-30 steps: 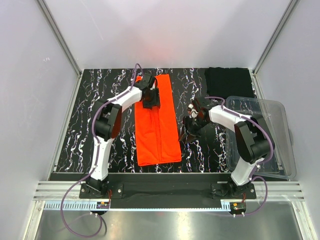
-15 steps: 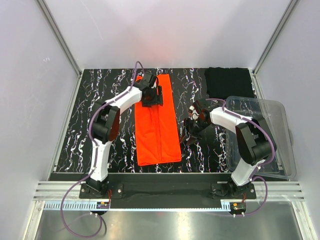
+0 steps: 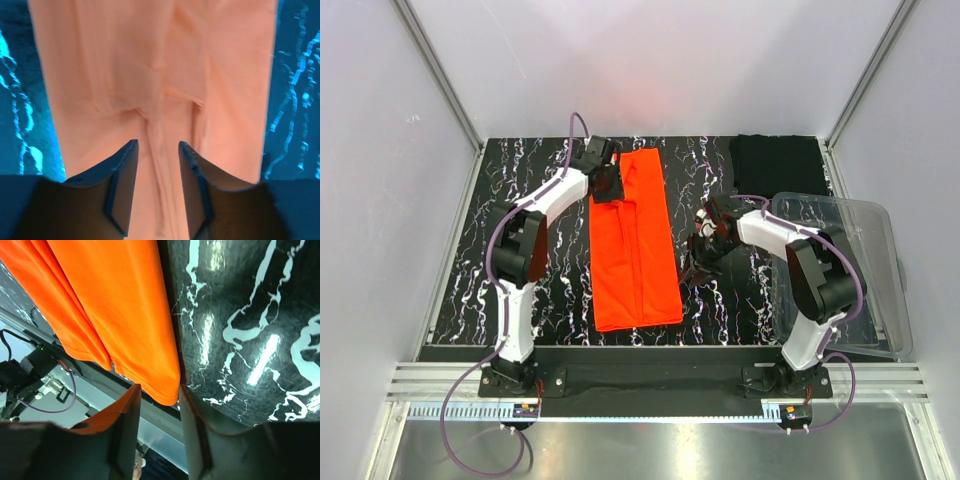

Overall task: Fold and stack the t-shirts
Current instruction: Fold the tshirt

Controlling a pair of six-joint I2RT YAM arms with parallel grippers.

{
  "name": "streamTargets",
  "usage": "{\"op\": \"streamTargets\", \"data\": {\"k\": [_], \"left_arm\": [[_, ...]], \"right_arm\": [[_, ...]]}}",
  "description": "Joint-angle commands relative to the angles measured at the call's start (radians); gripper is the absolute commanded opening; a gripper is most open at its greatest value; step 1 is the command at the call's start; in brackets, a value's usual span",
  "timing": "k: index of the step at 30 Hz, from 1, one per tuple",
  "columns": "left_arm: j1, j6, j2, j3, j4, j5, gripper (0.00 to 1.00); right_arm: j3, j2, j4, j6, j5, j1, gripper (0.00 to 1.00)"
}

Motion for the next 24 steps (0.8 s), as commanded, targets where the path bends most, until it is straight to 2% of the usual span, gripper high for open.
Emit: {"op": "streamTargets", "data": {"k": [1,7,11,17,24], "left_arm": [[0.013,0.022,0.034,0.043,0.031,0.002,0.4],[0.015,0.013,0.064,0.044,0.031,0.008,0.25],[0.015,0.014,0.077,0.037,0.036,0.034,0.18],[0.015,0.016,0.096,0.047,0.037,0.045,0.15],[0.015,-0.009,0.153,0.086,0.049,0.137,0.14]], "right_arm": [[0.059,0.034,0.0,-0.012,-0.048,-0.006,0.42],[0.083,0.072,0.003,-0.014,-0.071,-0.005,0.3],[0.091,0.083,0.002,-0.017,-0.076,-0.005,0.27],[0.103,0.1,0.002,-0.019,-0.082,-0.006,0.27],[0.102,0.11,0.002,-0.025,-0.083,-0.005,0.27]]}}
